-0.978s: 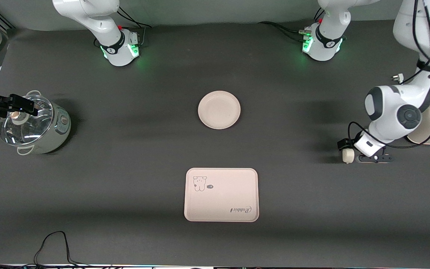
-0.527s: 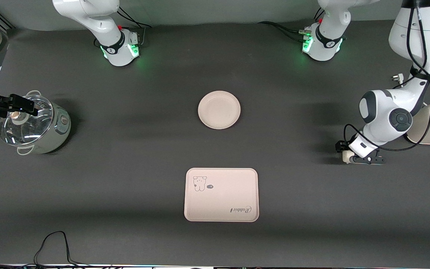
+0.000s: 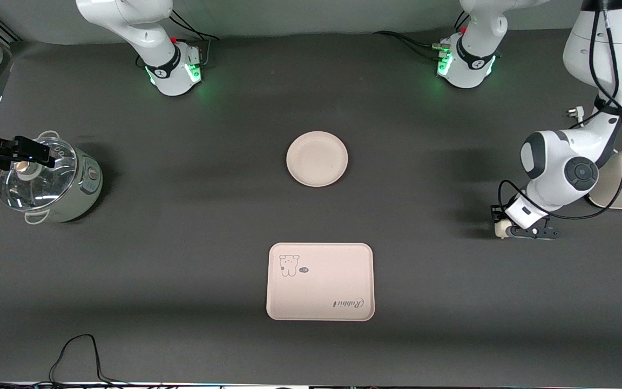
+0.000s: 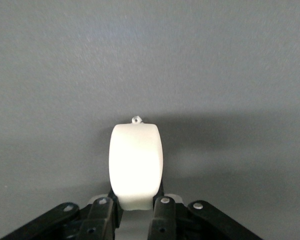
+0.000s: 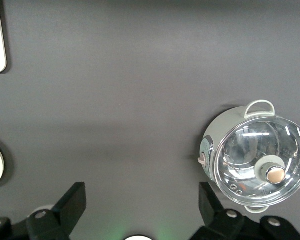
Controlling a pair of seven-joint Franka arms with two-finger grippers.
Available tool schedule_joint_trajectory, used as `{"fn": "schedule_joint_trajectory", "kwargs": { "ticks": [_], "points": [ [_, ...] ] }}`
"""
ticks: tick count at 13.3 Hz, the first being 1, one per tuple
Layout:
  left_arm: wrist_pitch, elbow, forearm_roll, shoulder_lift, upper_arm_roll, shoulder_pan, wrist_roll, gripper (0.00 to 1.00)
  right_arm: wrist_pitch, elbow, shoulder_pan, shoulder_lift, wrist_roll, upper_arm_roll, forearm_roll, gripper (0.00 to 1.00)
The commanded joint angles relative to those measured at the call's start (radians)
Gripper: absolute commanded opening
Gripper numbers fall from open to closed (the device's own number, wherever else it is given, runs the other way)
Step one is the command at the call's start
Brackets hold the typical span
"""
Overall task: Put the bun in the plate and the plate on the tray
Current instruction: 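Lower the left gripper onto the white bun and grasp it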
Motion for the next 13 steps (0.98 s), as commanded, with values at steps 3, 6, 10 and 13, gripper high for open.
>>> {"fn": "schedule_joint_trajectory", "kwargs": {
  "ticks": [3,6,10,13],
  "points": [
    [-0.345,0.082,-0.01,-0.2,-0.023,-0.027,-0.094,0.28,0.0,-0.016,0.014,-0.029,0.008,-0.008,-0.005,1.0],
    [-0.712,0.263,-0.037,-0.292,-0.038,-0.122,-0.256,0.29,0.0,-0.018,0.014,-0.029,0.008,-0.008,-0.005,1.0],
    [-0.909,0.42,-0.174,-0.359,-0.055,-0.283,-0.524,0.29,0.003,-0.018,0.014,-0.024,0.008,-0.008,-0.005,1.0],
    [-0.888,0.466,-0.202,-0.358,-0.162,-0.359,-0.761,0.29,0.004,-0.018,0.014,-0.021,0.008,-0.008,-0.005,1.0]
  ]
}}
